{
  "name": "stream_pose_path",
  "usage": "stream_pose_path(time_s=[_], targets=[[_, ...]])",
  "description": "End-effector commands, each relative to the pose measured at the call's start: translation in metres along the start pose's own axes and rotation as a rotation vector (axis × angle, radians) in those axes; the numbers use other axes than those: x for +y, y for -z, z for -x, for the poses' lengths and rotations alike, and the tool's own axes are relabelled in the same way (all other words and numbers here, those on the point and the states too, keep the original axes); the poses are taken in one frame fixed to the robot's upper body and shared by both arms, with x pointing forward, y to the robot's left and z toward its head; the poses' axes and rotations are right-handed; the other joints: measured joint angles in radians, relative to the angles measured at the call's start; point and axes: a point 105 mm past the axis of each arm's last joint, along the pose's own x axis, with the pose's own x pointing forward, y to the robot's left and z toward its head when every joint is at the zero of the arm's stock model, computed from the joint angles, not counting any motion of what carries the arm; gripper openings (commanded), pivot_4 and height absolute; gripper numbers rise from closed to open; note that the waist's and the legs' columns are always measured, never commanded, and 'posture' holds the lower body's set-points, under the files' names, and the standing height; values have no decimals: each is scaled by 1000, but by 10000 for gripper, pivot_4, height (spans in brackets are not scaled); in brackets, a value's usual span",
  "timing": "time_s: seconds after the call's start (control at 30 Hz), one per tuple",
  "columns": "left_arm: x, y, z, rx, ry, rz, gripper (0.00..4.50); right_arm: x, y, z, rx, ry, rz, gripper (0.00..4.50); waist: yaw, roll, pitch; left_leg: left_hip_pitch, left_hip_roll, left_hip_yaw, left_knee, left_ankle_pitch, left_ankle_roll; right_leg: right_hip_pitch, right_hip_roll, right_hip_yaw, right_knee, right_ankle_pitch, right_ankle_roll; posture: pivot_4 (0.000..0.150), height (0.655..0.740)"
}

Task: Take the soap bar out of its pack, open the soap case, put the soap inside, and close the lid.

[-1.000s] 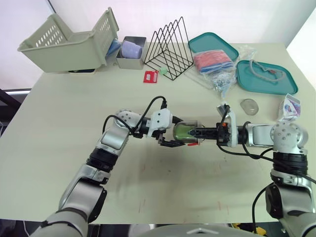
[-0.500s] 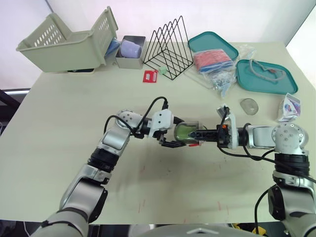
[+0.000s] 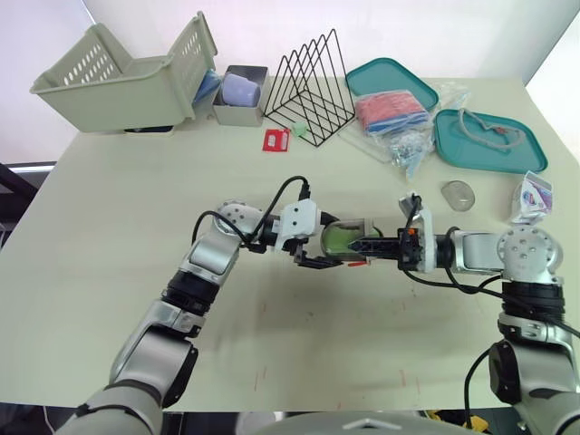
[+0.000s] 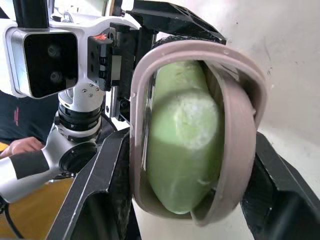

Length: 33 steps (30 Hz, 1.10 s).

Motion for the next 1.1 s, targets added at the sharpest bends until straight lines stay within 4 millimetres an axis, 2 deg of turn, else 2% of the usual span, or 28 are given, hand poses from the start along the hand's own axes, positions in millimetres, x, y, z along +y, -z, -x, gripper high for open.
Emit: stream_pose_path(time_s=[0.03,0.47,0.53,0.6,0.8,0.93,1.1], targets=[[5,-13,2,-32,-8,-36,34116,4,-2,3,6,20,44,21749,0,0,0,0,0,0,0,0,0,0,0,0,0,0,0,1500,7400],[12,-18,6,-70,-31,6,34116,1,-2,3,11,34,101,21746,0,0,0,0,0,0,0,0,0,0,0,0,0,0,0,1500,7400],[14,-18,7,-76,-35,24,44308,3,-4,3,7,23,110,21746,0,0,0,0,0,0,0,0,0,0,0,0,0,0,0,1500,7400],[14,-18,9,-75,-30,32,45000,4,-5,3,6,21,120,20471,0,0,0,0,0,0,0,0,0,0,0,0,0,0,0,1500,7400],[16,-21,20,-90,-29,95,45000,2,-5,7,16,38,150,20400,-2,0,0,0,0,0,0,0,0,0,0,0,1,0,0,1500,7400],[18,-21,34,-90,-37,166,45000,-3,-13,15,30,91,238,20400,-2,0,0,0,0,0,0,0,0,0,0,0,0,0,0,1500,7400],[22,-21,44,-101,-66,260,45000,-2,-36,33,118,187,496,20400,0,1,1,0,0,0,2,0,0,-1,0,0,1,0,0,1500,7400]])
